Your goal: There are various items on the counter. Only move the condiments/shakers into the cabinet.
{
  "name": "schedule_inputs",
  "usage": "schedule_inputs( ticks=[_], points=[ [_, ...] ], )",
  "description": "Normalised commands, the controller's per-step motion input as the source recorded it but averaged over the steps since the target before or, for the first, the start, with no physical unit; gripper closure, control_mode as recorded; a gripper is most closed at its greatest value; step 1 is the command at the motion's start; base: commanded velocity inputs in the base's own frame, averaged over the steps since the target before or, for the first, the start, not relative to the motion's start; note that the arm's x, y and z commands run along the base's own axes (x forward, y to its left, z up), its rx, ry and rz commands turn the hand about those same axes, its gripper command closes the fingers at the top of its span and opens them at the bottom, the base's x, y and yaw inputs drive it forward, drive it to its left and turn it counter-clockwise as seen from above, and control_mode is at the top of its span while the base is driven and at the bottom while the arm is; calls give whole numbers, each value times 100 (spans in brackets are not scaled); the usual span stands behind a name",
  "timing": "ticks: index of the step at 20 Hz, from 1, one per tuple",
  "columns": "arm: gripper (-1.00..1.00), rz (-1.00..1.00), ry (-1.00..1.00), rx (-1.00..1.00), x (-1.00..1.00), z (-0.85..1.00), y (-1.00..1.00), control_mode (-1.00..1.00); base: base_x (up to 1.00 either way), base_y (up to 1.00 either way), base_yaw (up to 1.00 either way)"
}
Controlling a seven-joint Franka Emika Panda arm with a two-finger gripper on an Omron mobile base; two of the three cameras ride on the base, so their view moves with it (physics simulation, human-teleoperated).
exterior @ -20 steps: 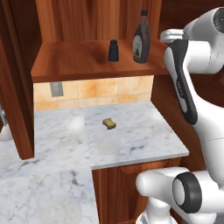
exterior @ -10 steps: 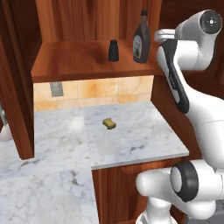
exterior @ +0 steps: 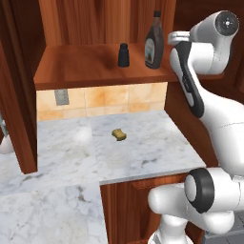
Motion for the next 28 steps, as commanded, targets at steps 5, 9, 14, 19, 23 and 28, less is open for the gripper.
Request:
schedule_inputs(
  ticks=[5, 9, 14, 19, 23, 28],
  points=[
    [-100, 0, 0, 0, 31, 0, -2, -100, 0, 0, 0],
    [-100, 0, 0, 0, 29, -3, 0, -100, 0, 0, 0],
    [-100, 0, 0, 0, 19, 0, 0, -100, 0, 0, 0],
    [-100, 0, 0, 0, 20, -2, 0, -100, 0, 0, 0],
    [-100, 0, 0, 0, -9, 0, 0, -100, 0, 0, 0],
    [-100, 0, -3, 0, -18, 0, 0, -100, 0, 0, 0]
  ],
)
